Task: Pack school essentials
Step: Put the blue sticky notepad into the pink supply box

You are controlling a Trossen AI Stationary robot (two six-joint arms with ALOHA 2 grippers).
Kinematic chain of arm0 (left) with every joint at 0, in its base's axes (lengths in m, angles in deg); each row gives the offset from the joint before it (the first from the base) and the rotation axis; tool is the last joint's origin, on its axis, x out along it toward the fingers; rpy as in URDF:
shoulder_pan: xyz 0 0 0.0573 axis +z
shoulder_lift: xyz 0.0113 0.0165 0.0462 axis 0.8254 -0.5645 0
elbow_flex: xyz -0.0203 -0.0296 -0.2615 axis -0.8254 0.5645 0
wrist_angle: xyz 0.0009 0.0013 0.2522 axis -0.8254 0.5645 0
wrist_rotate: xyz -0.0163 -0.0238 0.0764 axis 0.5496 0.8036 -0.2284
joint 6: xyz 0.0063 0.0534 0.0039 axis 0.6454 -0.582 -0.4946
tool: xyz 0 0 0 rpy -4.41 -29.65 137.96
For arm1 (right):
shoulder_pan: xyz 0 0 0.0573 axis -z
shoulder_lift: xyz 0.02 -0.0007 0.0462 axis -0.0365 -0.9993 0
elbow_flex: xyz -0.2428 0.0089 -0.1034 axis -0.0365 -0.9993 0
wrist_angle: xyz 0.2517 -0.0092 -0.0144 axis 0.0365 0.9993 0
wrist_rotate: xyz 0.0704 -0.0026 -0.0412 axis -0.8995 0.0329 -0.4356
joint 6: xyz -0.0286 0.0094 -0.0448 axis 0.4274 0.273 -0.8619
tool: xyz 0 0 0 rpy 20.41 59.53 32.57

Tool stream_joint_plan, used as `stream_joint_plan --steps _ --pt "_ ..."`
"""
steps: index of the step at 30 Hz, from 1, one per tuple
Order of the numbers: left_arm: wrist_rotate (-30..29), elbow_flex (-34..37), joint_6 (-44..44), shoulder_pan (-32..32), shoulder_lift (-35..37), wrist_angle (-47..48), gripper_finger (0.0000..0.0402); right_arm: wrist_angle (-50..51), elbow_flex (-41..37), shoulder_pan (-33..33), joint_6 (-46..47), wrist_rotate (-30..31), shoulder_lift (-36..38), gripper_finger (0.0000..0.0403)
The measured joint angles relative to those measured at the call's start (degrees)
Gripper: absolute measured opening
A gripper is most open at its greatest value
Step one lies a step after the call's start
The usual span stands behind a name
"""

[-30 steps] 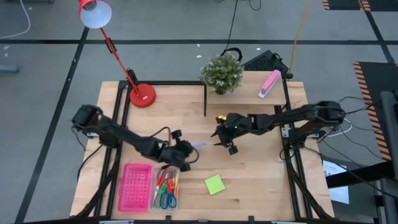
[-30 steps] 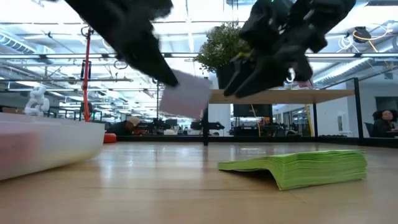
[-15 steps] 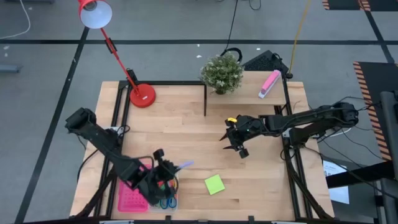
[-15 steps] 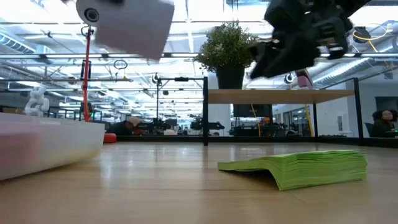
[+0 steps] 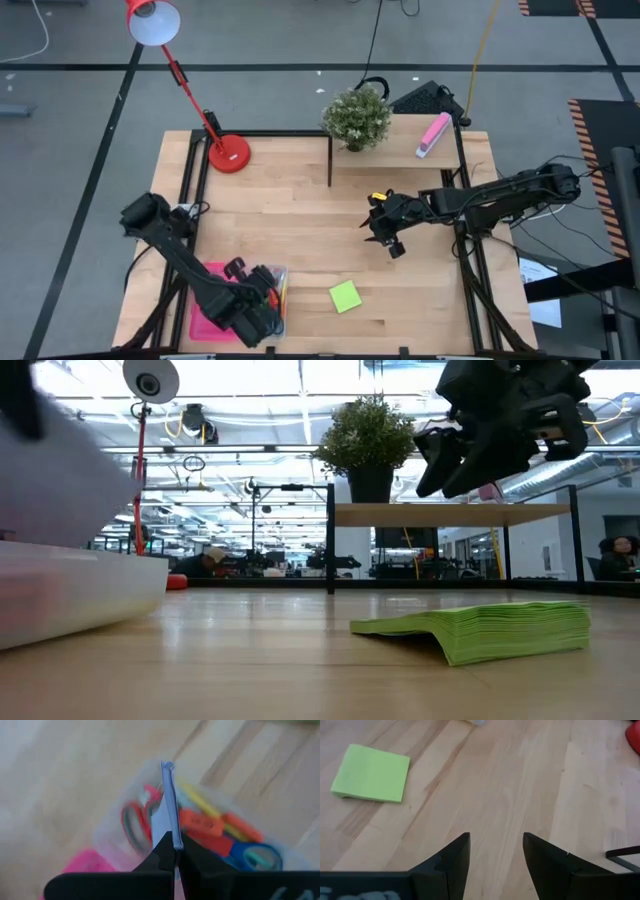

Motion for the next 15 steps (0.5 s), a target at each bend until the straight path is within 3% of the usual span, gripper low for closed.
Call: stream_joint_plan --steps 4,15 --pt "5.18 0.32 5.23 0.48 -2.22 4.99 0.0005 0.00 0.02 0.02 0.00 0.02 0.05 0.0176" --pt "4.06 0.27 4.31 1.09 -6.73 4.39 0.0021 -0.50 0.02 0.02 -1.13 0.04 0.07 0.0176"
